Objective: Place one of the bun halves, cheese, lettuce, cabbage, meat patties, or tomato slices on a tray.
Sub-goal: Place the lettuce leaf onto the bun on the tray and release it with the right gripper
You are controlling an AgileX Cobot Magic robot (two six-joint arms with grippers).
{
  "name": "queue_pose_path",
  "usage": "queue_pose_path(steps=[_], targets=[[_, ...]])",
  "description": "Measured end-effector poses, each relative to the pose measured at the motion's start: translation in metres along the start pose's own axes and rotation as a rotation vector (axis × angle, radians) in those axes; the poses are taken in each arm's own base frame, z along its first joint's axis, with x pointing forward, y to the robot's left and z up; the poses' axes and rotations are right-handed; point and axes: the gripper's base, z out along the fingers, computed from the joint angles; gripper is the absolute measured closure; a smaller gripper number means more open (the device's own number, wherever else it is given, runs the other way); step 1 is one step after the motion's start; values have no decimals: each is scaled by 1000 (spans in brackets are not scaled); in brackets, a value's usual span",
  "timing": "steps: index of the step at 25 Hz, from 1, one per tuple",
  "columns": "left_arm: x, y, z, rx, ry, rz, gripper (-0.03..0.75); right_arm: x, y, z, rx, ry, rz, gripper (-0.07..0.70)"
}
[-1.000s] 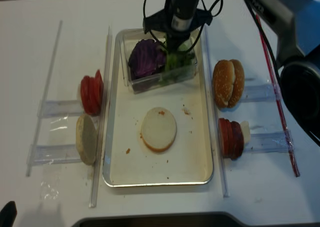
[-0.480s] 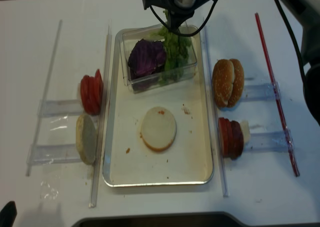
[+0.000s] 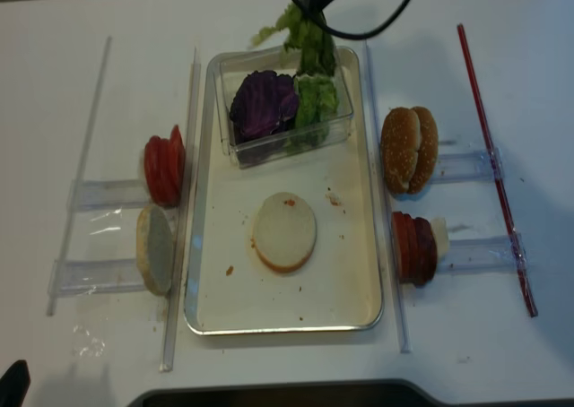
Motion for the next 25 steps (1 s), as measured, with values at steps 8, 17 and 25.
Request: queue_pose_path(steps=[8, 17, 25], targets=[[0, 0, 0, 0, 0, 0, 423, 45, -1, -26, 8, 62, 6, 582], [0, 0, 0, 0, 0, 0, 423, 81, 50, -21, -36, 137, -75, 582], [0, 0, 0, 0, 0, 0, 423, 90, 66, 36, 6, 265, -95, 582]])
